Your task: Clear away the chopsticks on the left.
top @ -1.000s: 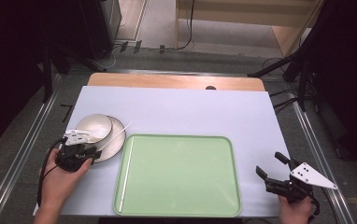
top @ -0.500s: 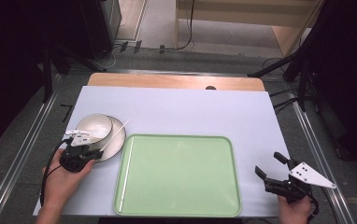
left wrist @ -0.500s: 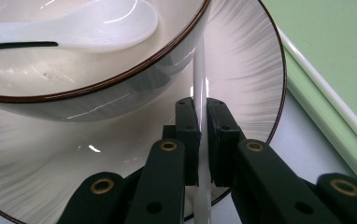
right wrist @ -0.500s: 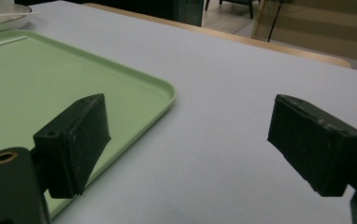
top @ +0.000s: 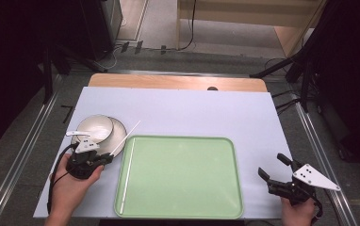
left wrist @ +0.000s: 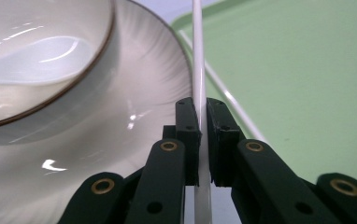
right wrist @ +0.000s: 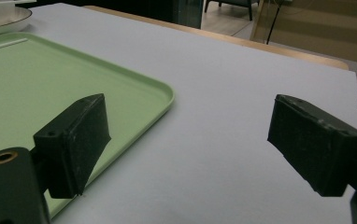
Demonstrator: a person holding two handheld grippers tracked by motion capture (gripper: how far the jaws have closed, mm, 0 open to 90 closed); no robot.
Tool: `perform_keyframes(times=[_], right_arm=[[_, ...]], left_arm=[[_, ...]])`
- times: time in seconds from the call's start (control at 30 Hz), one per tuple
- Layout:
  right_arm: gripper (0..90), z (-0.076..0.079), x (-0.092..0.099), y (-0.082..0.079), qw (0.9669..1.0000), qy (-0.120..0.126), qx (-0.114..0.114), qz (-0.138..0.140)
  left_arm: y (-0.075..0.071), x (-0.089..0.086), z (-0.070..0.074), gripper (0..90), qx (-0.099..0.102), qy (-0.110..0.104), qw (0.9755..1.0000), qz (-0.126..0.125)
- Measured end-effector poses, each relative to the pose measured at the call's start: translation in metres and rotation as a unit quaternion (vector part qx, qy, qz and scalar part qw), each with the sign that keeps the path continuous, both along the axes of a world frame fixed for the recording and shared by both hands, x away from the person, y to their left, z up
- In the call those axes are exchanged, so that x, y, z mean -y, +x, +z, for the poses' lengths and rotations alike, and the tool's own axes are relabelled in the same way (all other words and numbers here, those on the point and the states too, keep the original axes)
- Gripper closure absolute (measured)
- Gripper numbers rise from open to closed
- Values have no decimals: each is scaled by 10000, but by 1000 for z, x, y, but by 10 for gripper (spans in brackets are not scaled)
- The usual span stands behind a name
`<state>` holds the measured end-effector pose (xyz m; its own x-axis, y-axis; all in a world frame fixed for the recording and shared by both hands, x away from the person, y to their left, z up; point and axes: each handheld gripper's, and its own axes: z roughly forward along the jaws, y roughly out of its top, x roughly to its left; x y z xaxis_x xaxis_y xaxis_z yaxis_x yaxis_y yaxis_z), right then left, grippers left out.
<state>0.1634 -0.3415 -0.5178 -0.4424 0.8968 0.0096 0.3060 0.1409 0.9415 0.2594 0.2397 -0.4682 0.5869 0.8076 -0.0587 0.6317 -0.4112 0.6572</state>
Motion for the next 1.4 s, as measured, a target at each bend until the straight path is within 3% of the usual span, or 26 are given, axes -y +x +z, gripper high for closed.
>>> perform_keyframes(times=[0.2,0.77,0.87,1.1,1.4], right_arm=[[131,0,1,0,10000,14,19,-2],[131,0,-1,1,10000,-7,9,24],[131,0,0,1,10000,-1,11,24],[131,0,1,1,10000,15,-4,1],[131,-1,-1,1,10000,7,-3,20]], left_arm=[[-9,16,2,855,-53,-111,9999,-32],[-31,79,-22,855,-574,-301,9974,-308],[-32,92,-30,854,-628,-224,9969,-413],[-34,103,-39,854,-696,-68,9965,-461],[-41,112,-42,850,-486,203,9981,-331]])
